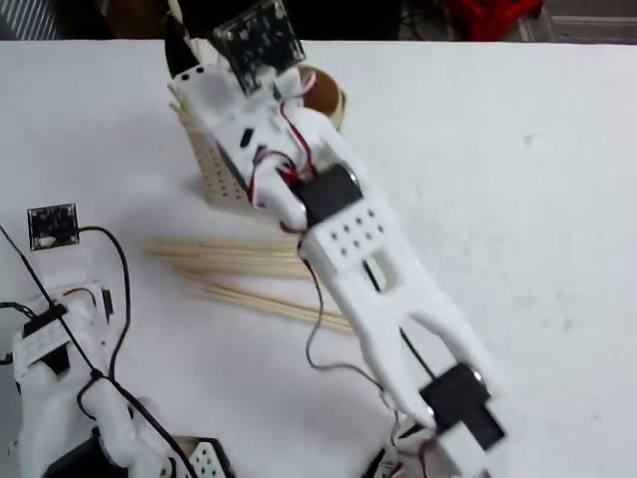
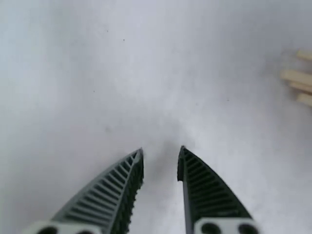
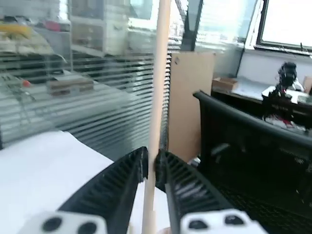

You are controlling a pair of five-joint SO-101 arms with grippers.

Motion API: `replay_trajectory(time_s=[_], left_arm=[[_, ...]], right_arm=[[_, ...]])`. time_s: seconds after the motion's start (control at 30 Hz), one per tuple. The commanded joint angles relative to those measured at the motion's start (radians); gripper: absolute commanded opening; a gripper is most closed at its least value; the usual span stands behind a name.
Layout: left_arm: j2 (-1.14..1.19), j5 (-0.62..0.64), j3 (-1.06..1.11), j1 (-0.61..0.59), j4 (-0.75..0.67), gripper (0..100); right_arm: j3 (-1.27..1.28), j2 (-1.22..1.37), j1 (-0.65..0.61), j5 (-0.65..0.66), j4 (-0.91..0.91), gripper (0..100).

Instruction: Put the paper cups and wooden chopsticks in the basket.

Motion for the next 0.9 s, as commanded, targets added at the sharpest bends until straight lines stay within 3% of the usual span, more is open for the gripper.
replay_trajectory(time_s=[0.0,0.23,0.5,0.63,0.87], left_arm=[[-0.001,0.008,-0.005,0.018,-0.025,13],[-0.001,0.008,-0.005,0.018,-0.025,13],[-0.001,0.008,-0.005,0.018,-0.025,13],[-0.001,0.008,-0.005,0.018,-0.025,13],[-0.001,0.008,-0.005,0.019,-0.025,13]], right_arm=[[-0.097,0.064,0.027,-0.011,-0.042,1.8],[-0.115,0.099,0.033,-0.012,-0.033,2.1],[-0.121,0.041,0.03,-0.012,0.154,16.6],[-0.115,-0.033,0.031,-0.011,0.349,17.3],[-0.115,-0.171,0.053,0.005,0.914,17.5]])
